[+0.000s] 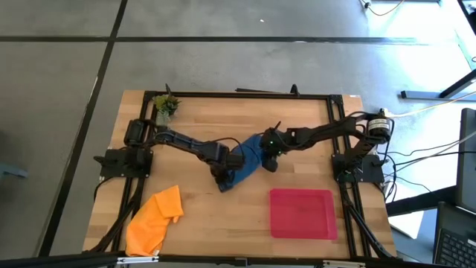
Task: Roll microfiber towels into tight, uniform cylinder then place into a basket
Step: Fold the blue microfiber towel
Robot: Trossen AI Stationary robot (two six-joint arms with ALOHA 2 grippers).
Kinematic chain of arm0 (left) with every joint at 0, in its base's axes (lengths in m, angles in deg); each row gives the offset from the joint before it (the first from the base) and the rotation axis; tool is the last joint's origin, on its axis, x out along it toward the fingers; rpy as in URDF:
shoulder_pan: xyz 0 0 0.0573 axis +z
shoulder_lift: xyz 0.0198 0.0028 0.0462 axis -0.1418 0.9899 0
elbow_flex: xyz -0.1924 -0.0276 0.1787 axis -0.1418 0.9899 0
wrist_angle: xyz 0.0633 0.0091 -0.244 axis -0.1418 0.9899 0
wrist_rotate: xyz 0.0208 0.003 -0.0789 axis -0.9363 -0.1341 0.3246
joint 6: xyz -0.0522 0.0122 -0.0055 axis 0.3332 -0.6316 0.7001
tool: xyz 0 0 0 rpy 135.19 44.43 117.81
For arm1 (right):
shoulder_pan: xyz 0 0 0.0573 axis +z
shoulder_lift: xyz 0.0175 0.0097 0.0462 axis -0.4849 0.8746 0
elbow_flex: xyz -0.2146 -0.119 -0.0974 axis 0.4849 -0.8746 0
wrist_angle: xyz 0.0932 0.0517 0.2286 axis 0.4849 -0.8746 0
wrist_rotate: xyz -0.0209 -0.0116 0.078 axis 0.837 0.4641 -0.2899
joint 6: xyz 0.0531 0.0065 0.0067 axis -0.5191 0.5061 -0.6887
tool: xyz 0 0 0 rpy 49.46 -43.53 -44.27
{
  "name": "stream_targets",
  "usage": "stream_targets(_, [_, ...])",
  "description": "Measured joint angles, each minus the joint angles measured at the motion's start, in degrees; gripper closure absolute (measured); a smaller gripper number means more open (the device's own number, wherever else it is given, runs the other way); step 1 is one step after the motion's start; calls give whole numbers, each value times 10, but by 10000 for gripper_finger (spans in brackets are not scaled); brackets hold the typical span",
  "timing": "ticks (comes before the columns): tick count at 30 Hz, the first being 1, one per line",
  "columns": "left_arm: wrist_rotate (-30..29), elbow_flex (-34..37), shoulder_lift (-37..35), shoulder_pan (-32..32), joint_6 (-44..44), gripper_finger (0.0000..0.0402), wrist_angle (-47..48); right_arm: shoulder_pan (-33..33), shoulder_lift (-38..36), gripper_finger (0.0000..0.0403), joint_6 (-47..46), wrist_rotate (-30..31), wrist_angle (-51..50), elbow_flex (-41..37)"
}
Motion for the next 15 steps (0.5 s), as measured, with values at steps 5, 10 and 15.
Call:
stream_targets(5, [7, 1, 2, -26, 51, 305, -62, -12, 2, 272, 54, 34, 31, -2])
stream_targets(10, [-3, 0, 0, -36, 101, 305, -92, -23, -5, 272, 66, 35, 10, 8])
stream_targets(15, [-15, -12, -24, -28, 121, 305, -86, -24, -42, 272, 75, 35, -6, 24])
